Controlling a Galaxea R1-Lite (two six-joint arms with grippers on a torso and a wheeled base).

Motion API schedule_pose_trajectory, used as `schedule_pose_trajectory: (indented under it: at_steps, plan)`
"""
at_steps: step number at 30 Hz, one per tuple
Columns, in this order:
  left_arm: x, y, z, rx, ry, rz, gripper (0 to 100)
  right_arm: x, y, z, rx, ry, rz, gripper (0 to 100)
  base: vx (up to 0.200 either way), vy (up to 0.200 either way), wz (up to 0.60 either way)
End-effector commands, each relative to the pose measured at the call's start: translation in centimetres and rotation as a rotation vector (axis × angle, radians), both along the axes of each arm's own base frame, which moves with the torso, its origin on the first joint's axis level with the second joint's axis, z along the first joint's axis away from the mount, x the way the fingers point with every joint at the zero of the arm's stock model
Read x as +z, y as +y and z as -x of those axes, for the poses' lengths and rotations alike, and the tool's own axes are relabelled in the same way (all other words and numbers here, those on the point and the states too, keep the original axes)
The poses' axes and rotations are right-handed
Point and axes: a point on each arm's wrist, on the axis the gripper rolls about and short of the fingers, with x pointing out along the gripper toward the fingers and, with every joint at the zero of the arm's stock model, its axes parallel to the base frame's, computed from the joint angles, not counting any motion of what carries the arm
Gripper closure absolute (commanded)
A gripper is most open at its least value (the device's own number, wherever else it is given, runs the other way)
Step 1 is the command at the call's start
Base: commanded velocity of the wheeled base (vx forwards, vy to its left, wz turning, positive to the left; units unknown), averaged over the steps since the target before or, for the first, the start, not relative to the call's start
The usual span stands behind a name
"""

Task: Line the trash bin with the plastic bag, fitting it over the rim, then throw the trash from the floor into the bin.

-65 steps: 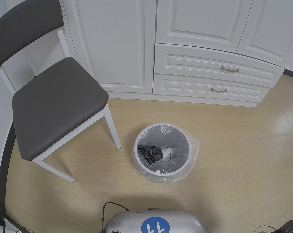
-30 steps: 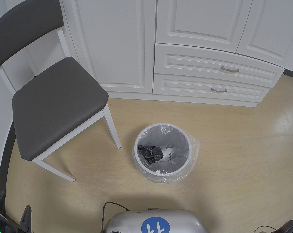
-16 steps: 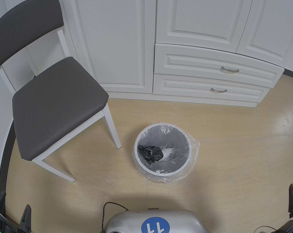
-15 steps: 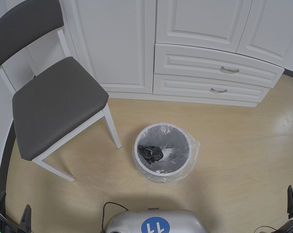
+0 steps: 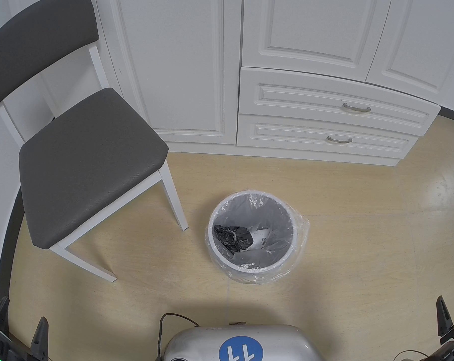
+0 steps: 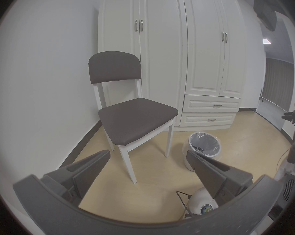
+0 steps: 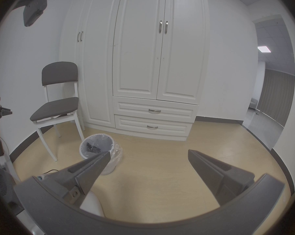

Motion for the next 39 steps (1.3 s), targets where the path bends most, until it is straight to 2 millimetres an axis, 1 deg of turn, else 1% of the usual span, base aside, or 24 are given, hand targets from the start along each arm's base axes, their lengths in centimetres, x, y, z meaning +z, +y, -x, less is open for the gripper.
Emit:
schedule_pose_trajectory:
  at_steps: [1,11,14,15,23,26,29,39]
  plan:
    - [-0.48,0.0,-0.01,0.0,0.001,0.0,0,-0.49,-0.06,0.01,-0.028,0.001,-0.007,0,0.0,0.0,0.0]
    - [-0.48,0.0,-0.01,0.0,0.001,0.008,0,-0.51,-0.07,0.01,-0.026,0.004,-0.067,0,0.0,0.0,0.0]
    - [-0.48,0.0,-0.01,0.0,0.001,0.006,0,-0.52,0.16,0.0,0.076,0.009,-0.09,0,0.0,0.0,0.0]
    - [-0.48,0.0,-0.01,0.0,0.001,0.005,0,-0.52,0.17,0.0,0.083,0.009,-0.091,0,0.0,0.0,0.0]
    - [-0.49,0.0,-0.01,0.0,0.003,0.0,0,-0.52,0.23,0.01,0.106,0.01,-0.075,0,0.0,0.0,0.0]
    - [-0.49,0.0,-0.01,0.0,0.003,-0.003,0,-0.51,0.21,0.02,0.092,0.006,-0.001,0,0.0,0.0,0.0]
    - [-0.49,0.0,-0.01,0.0,0.003,-0.003,0,-0.63,0.23,-0.01,0.099,0.012,0.025,0,0.0,0.0,0.0]
    - [-0.49,0.0,-0.01,0.0,0.003,-0.003,0,-0.8,0.23,-0.02,0.101,0.034,-0.008,0,0.0,0.0,0.0]
